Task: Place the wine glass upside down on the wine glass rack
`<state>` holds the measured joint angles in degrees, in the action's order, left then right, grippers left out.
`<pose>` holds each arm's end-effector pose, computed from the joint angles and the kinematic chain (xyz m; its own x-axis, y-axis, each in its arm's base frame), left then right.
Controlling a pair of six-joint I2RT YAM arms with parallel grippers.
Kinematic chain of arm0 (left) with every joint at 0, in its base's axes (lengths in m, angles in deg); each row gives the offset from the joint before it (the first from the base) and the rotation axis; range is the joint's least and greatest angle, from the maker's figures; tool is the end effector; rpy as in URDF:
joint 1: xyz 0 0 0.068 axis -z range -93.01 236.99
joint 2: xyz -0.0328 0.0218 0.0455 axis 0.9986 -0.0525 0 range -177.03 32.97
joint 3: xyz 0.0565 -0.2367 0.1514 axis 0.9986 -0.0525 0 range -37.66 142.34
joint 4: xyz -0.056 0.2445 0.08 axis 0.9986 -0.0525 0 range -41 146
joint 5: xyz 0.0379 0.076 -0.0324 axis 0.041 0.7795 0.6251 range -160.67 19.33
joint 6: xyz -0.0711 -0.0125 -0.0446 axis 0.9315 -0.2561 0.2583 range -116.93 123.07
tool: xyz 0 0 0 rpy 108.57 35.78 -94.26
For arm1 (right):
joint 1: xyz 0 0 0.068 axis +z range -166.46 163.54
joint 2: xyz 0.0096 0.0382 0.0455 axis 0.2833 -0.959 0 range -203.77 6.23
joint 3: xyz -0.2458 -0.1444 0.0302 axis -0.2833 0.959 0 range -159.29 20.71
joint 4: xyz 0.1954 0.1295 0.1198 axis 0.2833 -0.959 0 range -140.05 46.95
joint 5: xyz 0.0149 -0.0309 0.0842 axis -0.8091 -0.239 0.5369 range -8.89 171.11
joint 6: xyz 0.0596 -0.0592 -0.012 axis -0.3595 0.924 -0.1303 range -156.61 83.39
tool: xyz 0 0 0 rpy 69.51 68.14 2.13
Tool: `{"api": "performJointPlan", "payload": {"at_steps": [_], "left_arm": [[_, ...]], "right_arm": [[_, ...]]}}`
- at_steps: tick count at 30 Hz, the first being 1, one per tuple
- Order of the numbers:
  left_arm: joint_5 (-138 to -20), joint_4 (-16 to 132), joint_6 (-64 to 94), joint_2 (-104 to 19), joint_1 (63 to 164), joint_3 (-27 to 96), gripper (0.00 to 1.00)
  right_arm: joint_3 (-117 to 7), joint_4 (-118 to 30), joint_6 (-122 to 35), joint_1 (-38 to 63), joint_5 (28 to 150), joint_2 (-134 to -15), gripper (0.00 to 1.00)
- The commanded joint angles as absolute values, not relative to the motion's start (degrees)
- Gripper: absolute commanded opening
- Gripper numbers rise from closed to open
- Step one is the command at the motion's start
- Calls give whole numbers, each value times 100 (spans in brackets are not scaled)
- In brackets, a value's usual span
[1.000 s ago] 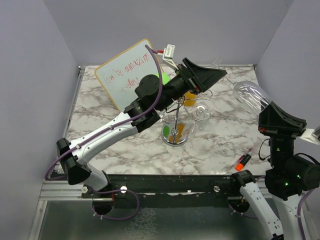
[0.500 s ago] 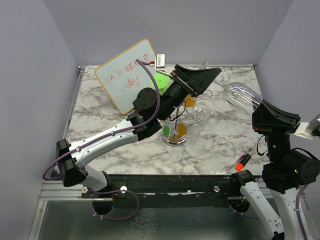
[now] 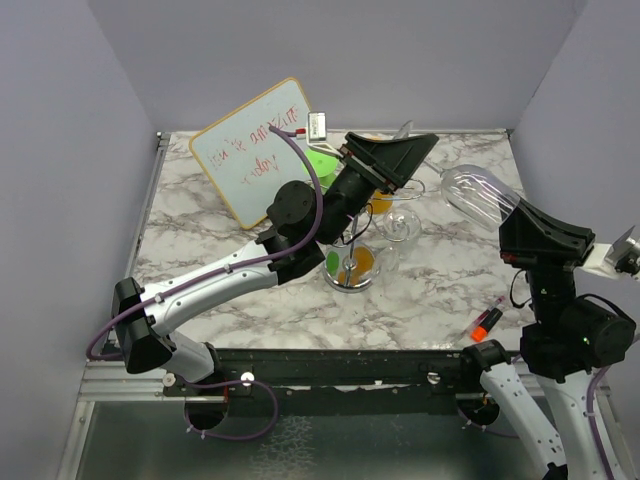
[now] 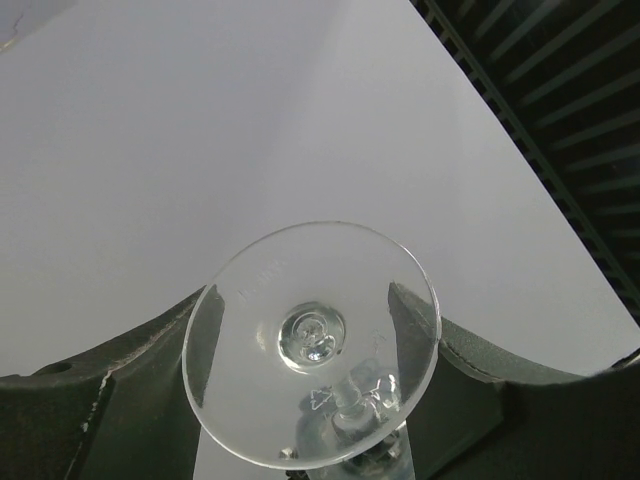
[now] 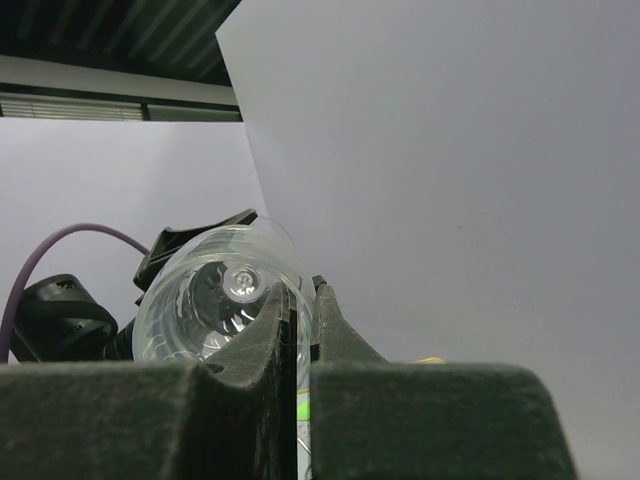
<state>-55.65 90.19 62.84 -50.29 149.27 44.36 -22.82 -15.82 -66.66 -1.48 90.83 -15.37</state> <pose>0.1836 -0.3080 0.5238 -0.5239 -0.7969 -0.3008 0.5981 -0.0928 -0.7960 0.0589 0.0289 0.4754 0.4517 0.6317 -0.6301 -0.6787 0.7017 0.2169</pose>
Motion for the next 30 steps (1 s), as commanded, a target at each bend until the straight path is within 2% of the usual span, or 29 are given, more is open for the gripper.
{"api": "performJointPlan", "payload": {"at_steps": [1,4,6,16,25,30], "left_arm": [[-5100,9537,6595,-4875,14922,4562,19],[-5137,9537,6546,-4866,14925,4583,44],[-5152,9537,6534,-4836,14930,4539,55],[-5207,9545,6642,-4900,14930,4489,85],[-5234,9590,6634,-4975,14922,4523,89],[-5119,9598,6601,-5016,14929,4564,79]], "right_arm": [[-2165,-1190,-6497,-163,9339,-1647,1],[-2116,-1050,-6510,-162,9211,-1700,1],[-2083,-892,-6530,-165,9010,-1729,1],[-1829,141,-7013,-164,8252,-2096,1],[-1774,313,-7142,-165,8413,-2245,1],[-1772,311,-7111,-164,8644,-2272,1]]}}
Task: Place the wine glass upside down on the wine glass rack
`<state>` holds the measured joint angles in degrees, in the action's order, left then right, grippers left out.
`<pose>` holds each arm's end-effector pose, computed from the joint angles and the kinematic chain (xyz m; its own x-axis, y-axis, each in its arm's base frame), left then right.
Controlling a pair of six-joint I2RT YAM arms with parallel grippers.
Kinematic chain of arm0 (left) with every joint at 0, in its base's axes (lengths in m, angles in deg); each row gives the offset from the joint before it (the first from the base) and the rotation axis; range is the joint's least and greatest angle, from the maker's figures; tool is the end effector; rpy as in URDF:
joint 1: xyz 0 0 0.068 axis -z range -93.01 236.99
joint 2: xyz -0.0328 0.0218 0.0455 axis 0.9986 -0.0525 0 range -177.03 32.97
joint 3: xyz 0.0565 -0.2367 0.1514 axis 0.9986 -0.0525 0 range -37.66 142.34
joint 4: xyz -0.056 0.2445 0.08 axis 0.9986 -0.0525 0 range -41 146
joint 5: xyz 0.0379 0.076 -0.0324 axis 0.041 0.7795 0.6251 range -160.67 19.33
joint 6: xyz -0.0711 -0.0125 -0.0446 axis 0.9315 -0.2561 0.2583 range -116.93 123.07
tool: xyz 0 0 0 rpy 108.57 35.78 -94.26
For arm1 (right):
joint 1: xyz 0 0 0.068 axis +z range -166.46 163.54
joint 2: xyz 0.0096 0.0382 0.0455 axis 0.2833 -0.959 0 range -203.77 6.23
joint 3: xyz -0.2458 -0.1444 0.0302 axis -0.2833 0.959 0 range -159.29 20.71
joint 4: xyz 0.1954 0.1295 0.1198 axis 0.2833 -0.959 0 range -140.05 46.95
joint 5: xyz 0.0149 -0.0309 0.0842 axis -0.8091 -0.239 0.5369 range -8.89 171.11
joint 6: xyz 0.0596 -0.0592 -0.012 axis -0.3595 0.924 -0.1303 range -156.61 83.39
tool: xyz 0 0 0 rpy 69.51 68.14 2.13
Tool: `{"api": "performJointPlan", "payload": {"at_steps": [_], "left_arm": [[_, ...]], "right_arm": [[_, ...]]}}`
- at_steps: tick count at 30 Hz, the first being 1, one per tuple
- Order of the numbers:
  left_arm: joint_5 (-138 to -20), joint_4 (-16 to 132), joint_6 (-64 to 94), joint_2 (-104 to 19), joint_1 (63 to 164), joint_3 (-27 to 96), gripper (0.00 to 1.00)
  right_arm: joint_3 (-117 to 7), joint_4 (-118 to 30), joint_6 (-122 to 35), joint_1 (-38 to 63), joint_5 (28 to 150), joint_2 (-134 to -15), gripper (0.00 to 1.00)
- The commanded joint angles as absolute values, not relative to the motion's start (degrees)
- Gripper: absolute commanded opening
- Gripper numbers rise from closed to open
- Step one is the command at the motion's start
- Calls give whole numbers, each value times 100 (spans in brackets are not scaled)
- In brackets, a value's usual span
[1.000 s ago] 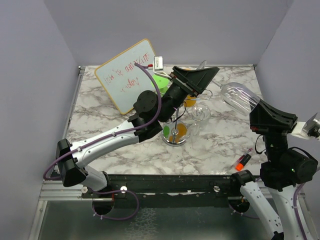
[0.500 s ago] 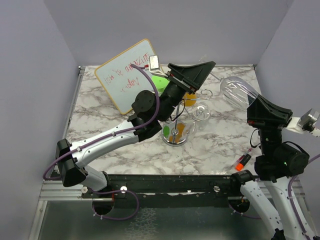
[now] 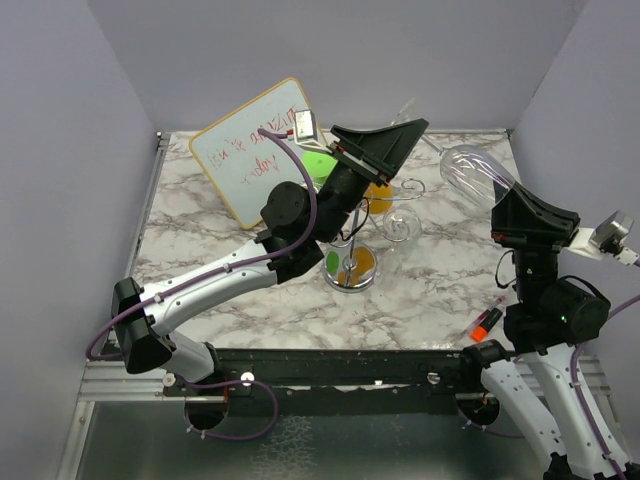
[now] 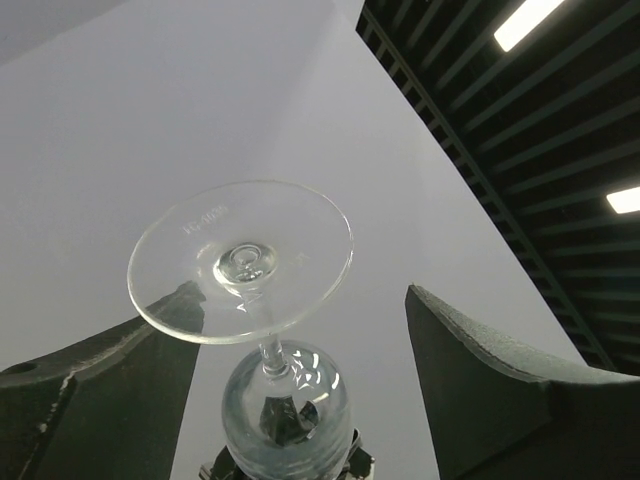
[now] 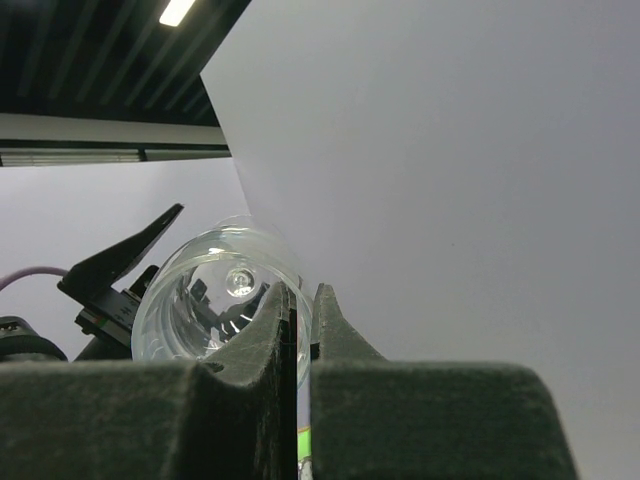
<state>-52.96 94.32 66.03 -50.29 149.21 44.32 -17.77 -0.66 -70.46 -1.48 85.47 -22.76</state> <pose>0.1838 -0.3003 0.5316 -0.5222 -0.8291 -0.1997 0.5818 -0.1751 -0.7943 0.0969 0.0319 0.4649 0.4625 0.6985 -0.5460 -0.6749 0.6768 0.2942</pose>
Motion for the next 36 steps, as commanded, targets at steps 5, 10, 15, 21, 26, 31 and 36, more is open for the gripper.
{"api": "performJointPlan", "payload": {"at_steps": [5,10,15,21,26,31,36], "left_arm": [[-4953,9599,6477,-5103,14922,4692,58],[-4945,9599,6428,-5272,14928,4874,45],[-4840,9615,5997,-5359,14930,5026,35],[-4695,9726,5614,-5412,14931,5033,6],[-4880,9959,5218,-5389,14931,4978,0],[-5503,10115,4466,-5127,14930,4779,0],[-6660,10102,3701,-4693,14931,4498,0]], "right_arm": [[-1733,264,-7051,-168,8942,-2235,1],[-1684,185,-6974,-164,9225,-2257,1],[-1660,11,-6855,-161,9431,-2236,1],[-1580,-180,-6804,-166,9575,-2141,1],[-1666,-839,-6736,-164,9510,-1974,20],[-1677,-1630,-6390,-167,9371,-1542,48],[-1969,-2995,-5561,-169,9706,-1087,60]]}}
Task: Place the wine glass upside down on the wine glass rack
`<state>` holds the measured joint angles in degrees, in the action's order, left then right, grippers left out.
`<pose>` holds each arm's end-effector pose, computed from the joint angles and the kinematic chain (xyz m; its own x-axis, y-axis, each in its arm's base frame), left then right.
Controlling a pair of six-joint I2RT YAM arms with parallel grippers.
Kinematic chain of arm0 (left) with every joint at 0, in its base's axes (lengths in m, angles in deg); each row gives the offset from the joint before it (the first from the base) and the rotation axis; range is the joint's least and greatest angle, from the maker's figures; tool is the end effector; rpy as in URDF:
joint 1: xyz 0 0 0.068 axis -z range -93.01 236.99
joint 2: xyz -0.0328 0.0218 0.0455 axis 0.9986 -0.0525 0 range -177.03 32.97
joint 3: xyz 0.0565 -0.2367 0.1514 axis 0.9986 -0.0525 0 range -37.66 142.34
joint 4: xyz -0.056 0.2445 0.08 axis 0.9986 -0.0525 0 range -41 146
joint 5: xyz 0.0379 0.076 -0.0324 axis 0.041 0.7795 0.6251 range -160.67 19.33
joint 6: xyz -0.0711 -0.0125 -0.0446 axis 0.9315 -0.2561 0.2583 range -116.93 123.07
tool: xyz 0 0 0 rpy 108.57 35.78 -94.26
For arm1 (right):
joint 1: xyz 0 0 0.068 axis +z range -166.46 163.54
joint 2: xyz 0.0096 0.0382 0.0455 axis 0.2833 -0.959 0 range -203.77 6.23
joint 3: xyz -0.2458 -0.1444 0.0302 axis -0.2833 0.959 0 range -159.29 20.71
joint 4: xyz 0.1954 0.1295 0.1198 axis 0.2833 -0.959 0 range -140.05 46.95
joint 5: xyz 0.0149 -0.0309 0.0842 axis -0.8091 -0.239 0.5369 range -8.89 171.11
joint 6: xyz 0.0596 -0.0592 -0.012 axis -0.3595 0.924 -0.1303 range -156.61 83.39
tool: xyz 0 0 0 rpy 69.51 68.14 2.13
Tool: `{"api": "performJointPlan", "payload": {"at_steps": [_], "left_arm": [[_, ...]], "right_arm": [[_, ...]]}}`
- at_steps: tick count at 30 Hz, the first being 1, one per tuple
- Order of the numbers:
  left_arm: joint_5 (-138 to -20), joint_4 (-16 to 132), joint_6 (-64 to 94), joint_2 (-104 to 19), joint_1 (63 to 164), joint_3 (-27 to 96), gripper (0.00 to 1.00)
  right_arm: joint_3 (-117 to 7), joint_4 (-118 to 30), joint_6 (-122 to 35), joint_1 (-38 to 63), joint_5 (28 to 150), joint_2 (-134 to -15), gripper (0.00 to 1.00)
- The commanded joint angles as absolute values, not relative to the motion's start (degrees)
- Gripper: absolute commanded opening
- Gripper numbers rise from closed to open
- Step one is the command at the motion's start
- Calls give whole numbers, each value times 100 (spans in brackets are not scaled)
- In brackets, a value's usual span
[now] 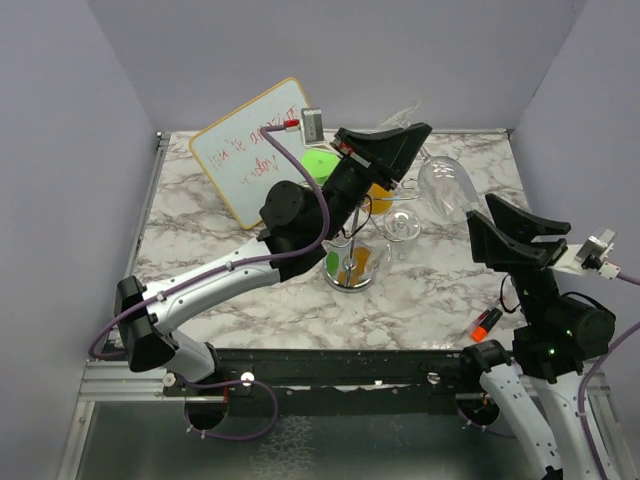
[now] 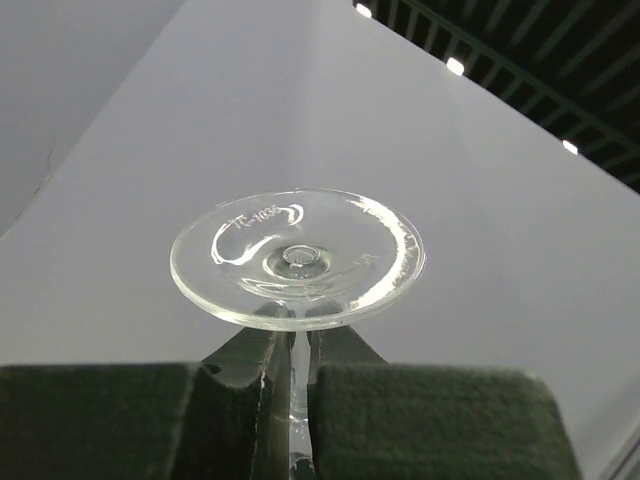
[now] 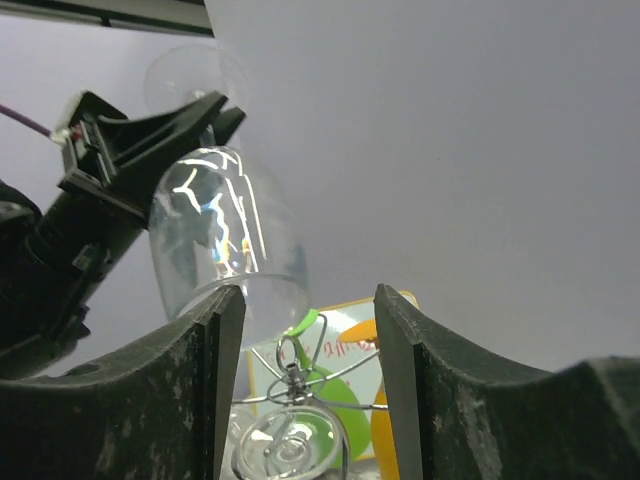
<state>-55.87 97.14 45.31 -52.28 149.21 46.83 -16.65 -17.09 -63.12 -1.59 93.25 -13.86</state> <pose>0.1827 -0.3061 0.5421 -0.2904 -0.8430 -0.4528 0.7691 0.0759 -0.6346 0.0768 0.0367 0.4403 0.4144 0.5614 -0.7163 -0.6524 0.7320 0.1963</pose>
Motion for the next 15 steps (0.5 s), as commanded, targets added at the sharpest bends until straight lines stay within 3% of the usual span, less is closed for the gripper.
{"api": "performJointPlan", "payload": {"at_steps": [1,4,9,15], "left_arm": [[-6798,10096,3559,-4587,14931,4413,0],[-7213,9956,3213,-4276,14931,4203,0],[-7858,9271,2698,-3856,14931,4055,0],[-8570,8091,2190,-3587,14931,4141,0]], "right_arm": [[-2080,-3338,-5362,-168,9851,-974,63],[-2531,-4640,-4665,-163,10217,-836,73],[-3441,-6087,-3816,-163,11081,-1047,77],[-4089,-6101,-3993,-168,12100,-1558,78]]}}
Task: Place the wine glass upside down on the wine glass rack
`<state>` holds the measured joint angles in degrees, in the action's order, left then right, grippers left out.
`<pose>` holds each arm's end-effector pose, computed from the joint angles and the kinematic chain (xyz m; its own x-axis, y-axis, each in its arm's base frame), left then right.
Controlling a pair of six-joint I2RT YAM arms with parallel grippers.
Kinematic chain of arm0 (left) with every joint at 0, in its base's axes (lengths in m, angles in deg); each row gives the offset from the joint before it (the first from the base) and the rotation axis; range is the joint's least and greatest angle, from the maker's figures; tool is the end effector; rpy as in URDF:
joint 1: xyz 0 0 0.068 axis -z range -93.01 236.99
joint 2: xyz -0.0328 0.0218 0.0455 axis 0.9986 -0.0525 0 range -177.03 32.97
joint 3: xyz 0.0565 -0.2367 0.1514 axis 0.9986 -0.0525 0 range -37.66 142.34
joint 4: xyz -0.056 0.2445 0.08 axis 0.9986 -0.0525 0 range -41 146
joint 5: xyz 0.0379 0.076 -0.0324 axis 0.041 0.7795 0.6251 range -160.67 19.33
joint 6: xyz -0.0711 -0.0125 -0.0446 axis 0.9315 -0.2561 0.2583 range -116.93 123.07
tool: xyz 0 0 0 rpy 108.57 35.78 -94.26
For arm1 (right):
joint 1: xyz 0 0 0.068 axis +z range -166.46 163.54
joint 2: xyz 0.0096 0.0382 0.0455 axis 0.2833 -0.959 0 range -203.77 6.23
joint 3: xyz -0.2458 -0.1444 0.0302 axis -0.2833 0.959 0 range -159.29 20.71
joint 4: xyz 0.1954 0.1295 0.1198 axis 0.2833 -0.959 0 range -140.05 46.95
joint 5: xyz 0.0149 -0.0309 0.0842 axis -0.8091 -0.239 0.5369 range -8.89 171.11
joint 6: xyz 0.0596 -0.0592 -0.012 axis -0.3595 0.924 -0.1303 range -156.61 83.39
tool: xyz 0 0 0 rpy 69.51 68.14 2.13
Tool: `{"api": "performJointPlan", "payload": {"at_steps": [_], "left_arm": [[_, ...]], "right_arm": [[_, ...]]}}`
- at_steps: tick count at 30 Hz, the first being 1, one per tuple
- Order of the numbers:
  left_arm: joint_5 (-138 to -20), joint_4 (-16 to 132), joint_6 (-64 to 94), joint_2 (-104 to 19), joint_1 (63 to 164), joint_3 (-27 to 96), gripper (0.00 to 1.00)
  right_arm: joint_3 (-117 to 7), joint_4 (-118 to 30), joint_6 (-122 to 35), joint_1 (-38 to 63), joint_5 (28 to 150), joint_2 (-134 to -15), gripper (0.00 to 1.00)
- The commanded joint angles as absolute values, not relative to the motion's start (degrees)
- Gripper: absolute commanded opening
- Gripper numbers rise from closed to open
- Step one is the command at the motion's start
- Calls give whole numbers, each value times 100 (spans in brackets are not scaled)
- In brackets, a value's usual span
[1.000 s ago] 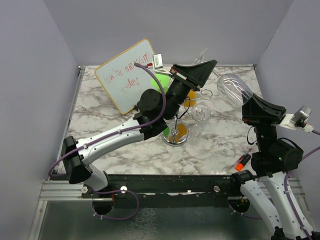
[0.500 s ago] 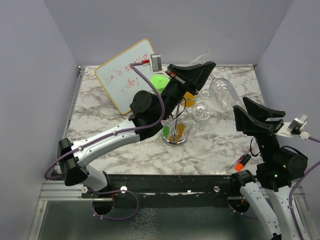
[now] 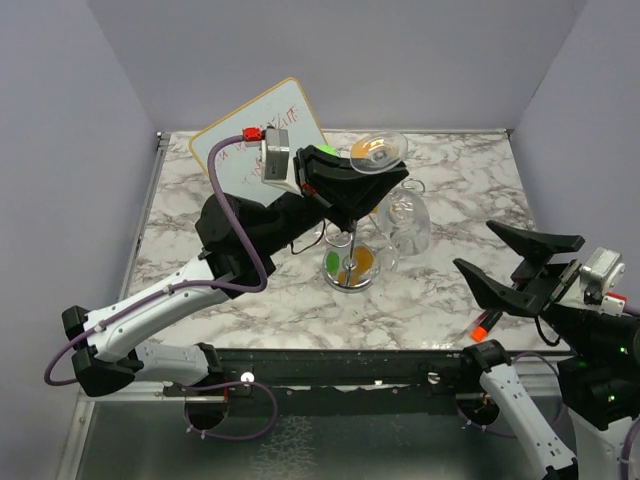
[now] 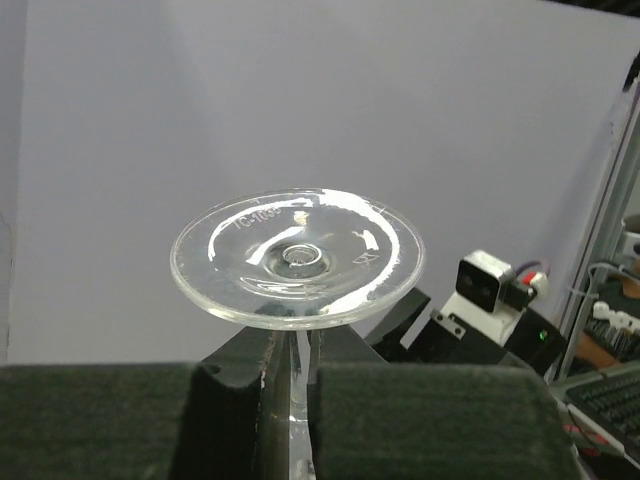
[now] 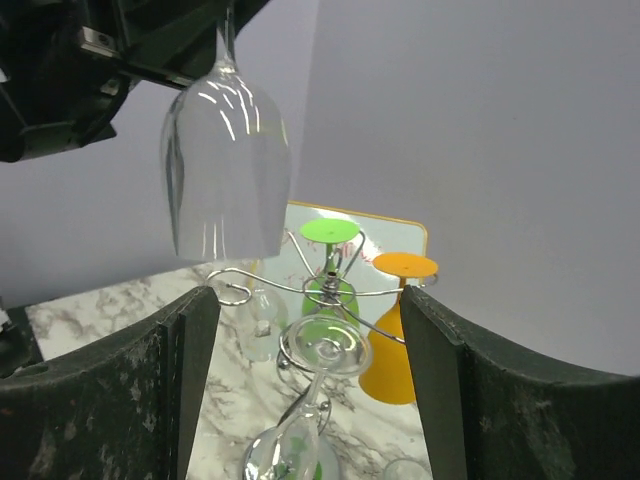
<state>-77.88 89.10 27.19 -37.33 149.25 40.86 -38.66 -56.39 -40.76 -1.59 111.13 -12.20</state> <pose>0.1188 -0.2462 0.5678 -0.0962 -0.6879 -0.7194 0.9670 0.1066 -0.2313 0.0156 0.0428 0.4728 0.3996 0.1708 -0.9007 -0.6813 0.7127 -0.1671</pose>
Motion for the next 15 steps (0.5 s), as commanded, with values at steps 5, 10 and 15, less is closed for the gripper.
{"api": "performJointPlan", "payload": {"at_steps": [5,10,15], "left_arm": [[-9458,7462,2132,-3633,14931,4211,0],[-10026,7302,2098,-3699,14931,4165,0],[-10162,7305,2100,-3829,14931,4171,0]], "right_arm": [[-4118,-5226,-4834,-166,12754,-2032,78],[-4049,-4618,-5569,-166,13198,-2518,71],[-3849,-4192,-6062,-169,13490,-2815,56]]}}
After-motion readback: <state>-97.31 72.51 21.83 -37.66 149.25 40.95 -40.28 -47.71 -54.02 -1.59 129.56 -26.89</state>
